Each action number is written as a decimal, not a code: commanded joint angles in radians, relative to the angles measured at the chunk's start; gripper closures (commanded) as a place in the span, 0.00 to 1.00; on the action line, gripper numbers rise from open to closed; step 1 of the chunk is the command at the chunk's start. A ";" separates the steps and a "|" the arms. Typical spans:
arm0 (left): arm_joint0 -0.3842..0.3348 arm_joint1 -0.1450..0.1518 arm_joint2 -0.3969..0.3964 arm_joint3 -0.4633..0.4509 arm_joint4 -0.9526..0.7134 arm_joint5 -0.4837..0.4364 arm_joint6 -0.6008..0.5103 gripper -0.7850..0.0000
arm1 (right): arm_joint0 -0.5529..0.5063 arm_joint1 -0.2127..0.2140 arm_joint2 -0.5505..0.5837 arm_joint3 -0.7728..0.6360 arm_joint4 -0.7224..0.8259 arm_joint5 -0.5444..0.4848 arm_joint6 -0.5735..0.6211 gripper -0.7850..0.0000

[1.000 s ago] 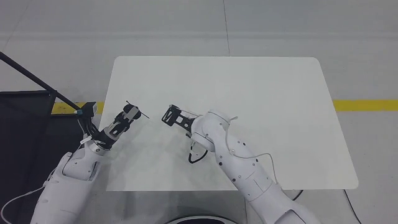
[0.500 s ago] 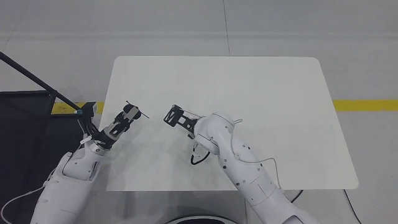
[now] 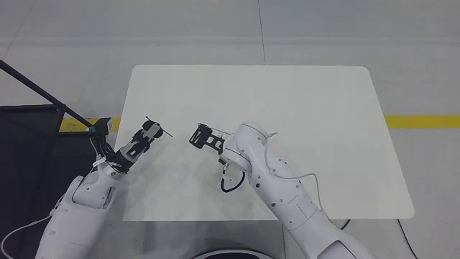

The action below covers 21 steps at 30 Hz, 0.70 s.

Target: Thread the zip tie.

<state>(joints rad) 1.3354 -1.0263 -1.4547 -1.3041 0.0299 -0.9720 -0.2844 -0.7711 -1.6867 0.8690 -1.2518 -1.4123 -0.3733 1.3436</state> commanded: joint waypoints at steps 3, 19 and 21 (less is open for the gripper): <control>0.000 0.000 0.000 0.000 0.000 0.000 0.000 1.00 | 0.027 -0.007 -0.013 0.044 0.024 0.004 0.014 0.91; 0.000 0.000 0.000 0.000 0.000 0.000 0.000 1.00 | 0.057 -0.012 -0.023 0.083 0.062 0.023 0.054 0.97; 0.000 0.000 0.000 0.000 0.000 0.000 0.000 1.00 | 0.062 -0.013 -0.028 0.093 0.067 0.022 0.056 0.98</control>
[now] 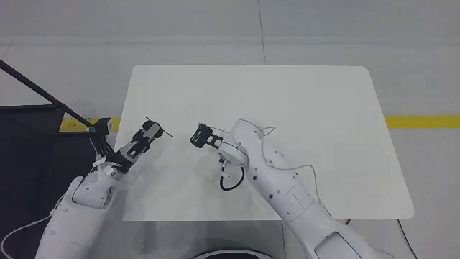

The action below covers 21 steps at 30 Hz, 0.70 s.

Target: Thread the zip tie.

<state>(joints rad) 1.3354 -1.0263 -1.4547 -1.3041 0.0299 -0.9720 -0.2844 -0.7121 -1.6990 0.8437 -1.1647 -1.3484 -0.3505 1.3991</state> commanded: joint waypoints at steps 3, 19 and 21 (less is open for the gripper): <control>0.000 0.000 0.000 0.000 0.000 0.000 0.000 1.00 | 0.013 -0.004 -0.009 0.019 0.012 -0.002 0.001 0.98; 0.000 0.000 0.000 0.000 0.000 0.000 0.000 1.00 | 0.019 -0.002 -0.004 0.007 0.033 0.023 -0.012 0.95; 0.000 0.000 0.000 0.000 0.000 0.000 0.000 1.00 | 0.020 -0.001 0.003 0.004 0.051 0.022 0.006 0.95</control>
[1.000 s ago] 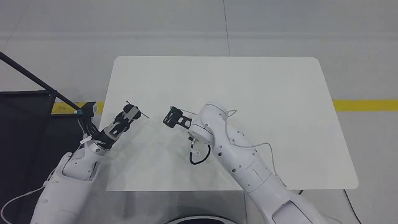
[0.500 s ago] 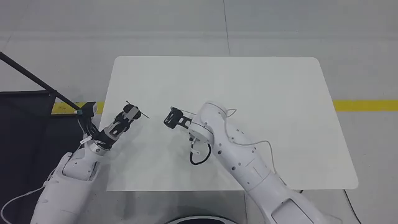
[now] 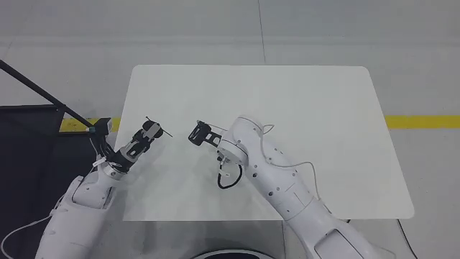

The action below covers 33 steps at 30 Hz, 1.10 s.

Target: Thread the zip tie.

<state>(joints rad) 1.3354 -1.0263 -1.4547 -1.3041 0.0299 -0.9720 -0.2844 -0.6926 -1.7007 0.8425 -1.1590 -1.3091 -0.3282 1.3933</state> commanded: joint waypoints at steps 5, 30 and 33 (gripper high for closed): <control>0.000 0.000 0.000 0.000 0.000 0.000 0.000 1.00 | 0.006 0.003 0.017 -0.022 0.051 -0.010 0.062 0.95; 0.000 0.000 0.000 0.000 0.000 0.000 0.000 1.00 | 0.040 0.002 -0.012 0.030 0.098 0.019 0.102 0.78; 0.000 0.000 0.000 0.000 0.000 0.000 0.000 1.00 | 0.047 0.001 -0.019 0.046 0.104 0.019 0.107 0.78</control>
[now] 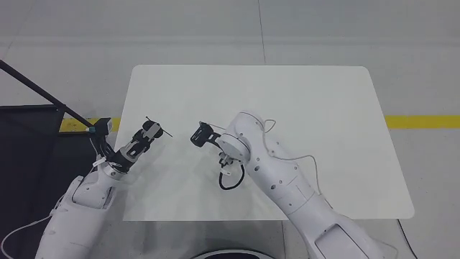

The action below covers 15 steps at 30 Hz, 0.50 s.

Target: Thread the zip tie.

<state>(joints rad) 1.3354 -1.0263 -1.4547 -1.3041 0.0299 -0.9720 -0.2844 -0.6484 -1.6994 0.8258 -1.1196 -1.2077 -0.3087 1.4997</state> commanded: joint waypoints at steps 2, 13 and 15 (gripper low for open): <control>0.000 0.000 0.000 0.000 0.000 0.000 0.000 1.00 | 0.008 -0.002 -0.008 0.019 0.009 -0.003 0.002 0.78; 0.000 0.000 0.000 0.000 0.000 0.000 0.000 1.00 | 0.035 -0.009 -0.033 0.072 0.036 -0.007 0.004 0.84; 0.000 0.000 0.000 0.000 0.000 0.000 0.000 1.00 | 0.041 -0.009 -0.036 0.084 0.041 -0.007 0.004 0.91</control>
<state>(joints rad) 1.3354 -1.0263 -1.4547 -1.3041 0.0299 -0.9720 -0.2844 -0.6095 -1.7086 0.7903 -1.0406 -1.1683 -0.3157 1.5042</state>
